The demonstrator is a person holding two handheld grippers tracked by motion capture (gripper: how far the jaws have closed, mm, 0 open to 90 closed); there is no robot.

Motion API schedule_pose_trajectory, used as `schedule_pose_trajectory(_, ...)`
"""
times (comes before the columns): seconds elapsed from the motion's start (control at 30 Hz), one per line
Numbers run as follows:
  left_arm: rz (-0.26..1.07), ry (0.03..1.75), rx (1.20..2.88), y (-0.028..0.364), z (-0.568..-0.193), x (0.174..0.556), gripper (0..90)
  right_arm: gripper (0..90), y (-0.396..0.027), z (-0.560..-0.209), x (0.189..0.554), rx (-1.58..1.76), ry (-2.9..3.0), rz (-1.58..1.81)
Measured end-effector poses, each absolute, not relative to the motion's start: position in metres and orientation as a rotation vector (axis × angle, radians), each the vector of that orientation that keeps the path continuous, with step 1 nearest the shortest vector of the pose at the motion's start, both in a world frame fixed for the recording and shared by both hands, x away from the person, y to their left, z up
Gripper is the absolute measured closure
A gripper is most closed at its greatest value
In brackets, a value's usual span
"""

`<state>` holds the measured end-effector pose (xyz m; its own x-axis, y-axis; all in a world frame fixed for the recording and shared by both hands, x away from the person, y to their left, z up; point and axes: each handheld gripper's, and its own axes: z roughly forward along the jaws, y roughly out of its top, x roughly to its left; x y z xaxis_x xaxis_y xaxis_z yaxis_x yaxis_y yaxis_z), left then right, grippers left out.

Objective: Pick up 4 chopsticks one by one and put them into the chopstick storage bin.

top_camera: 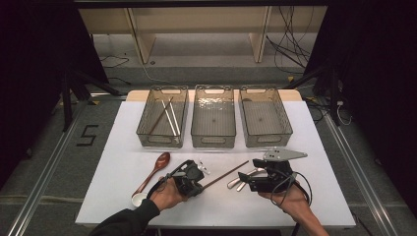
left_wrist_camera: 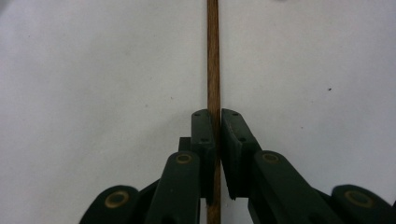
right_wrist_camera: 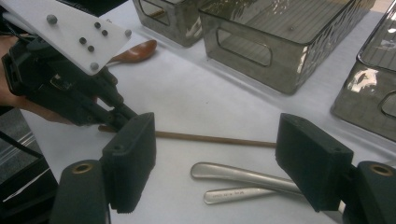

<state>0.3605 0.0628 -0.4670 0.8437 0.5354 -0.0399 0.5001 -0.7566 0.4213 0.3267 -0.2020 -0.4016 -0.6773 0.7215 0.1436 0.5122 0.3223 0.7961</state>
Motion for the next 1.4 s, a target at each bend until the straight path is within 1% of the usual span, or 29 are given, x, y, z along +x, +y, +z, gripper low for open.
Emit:
schedule_pose_trajectory(0.27, 0.122, 0.778, 2.535, 0.072, -0.454, 0.365, 83.7, 29.9, -0.202, -0.402, 0.327, 1.121, 2.350, 1.282)
schedule_pose_trajectory(0.53, 0.180, 0.760, 2.441, 0.089, -0.425, 0.368, 83.7, 29.9, -0.203, -0.402, 0.327, 1.121, 2.350, 1.283)
schedule_pose_trajectory(0.83, 0.235, 0.820, 2.329, 0.113, -0.405, 0.378, 83.7, 29.9, -0.203, -0.402, 0.327, 1.122, 2.347, 1.283)
schedule_pose_trajectory(1.03, 0.261, 0.851, 2.293, 0.126, -0.398, 0.384, 83.7, 29.9, -0.203, -0.402, 0.327, 1.126, 2.345, 1.283)
schedule_pose_trajectory(1.17, 0.303, 0.869, 2.267, 0.136, -0.389, 0.389, 83.7, 29.9, -0.203, -0.402, 0.327, 1.127, 2.343, 1.283)
schedule_pose_trajectory(1.4, 0.348, 0.944, 2.182, 0.158, -0.378, 0.402, 83.7, 29.9, -0.203, -0.402, 0.327, 1.130, 2.345, 1.278)
